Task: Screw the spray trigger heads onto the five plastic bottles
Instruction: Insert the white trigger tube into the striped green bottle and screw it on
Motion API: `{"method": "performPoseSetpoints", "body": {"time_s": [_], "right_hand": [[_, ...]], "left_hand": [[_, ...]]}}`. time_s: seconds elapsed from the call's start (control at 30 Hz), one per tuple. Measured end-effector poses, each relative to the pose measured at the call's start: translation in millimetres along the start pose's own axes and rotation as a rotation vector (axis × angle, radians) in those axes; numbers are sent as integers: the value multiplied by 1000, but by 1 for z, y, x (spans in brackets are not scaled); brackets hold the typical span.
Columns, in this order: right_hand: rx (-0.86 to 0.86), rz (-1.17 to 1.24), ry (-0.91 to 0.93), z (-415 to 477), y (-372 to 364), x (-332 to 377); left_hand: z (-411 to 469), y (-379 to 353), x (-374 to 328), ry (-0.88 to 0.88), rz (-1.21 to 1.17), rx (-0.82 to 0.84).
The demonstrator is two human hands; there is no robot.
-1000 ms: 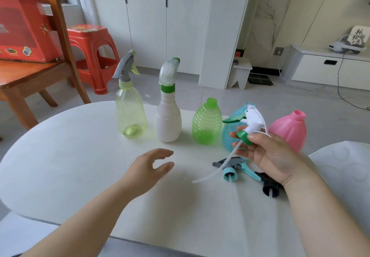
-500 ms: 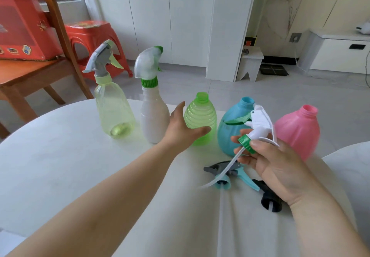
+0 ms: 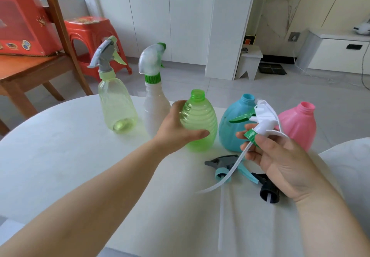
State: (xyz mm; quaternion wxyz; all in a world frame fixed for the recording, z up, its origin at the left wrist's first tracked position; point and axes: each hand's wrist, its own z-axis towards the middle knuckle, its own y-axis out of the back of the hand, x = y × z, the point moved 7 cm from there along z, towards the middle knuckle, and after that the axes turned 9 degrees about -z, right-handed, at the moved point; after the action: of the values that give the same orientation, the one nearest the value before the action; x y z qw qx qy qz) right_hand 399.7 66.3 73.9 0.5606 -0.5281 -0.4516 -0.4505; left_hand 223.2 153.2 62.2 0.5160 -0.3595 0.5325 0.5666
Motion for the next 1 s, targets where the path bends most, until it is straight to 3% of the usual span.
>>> {"method": "performPoseSetpoints", "body": {"time_s": [0.2,0.4,0.77,1.0], "right_hand": [[31,91,13,-7,-33,-3],[-78,161,95,11,-45,39],[-134,201,105,51,-89,73],[-20,50,99,56,-113,67]], "left_hand": [[-56,50,-10,-12,-27,89],[-86,98,-1,15,97,92],[-97,97,0,-50,76,208],[-97,103,-2,-29,18,186]]}}
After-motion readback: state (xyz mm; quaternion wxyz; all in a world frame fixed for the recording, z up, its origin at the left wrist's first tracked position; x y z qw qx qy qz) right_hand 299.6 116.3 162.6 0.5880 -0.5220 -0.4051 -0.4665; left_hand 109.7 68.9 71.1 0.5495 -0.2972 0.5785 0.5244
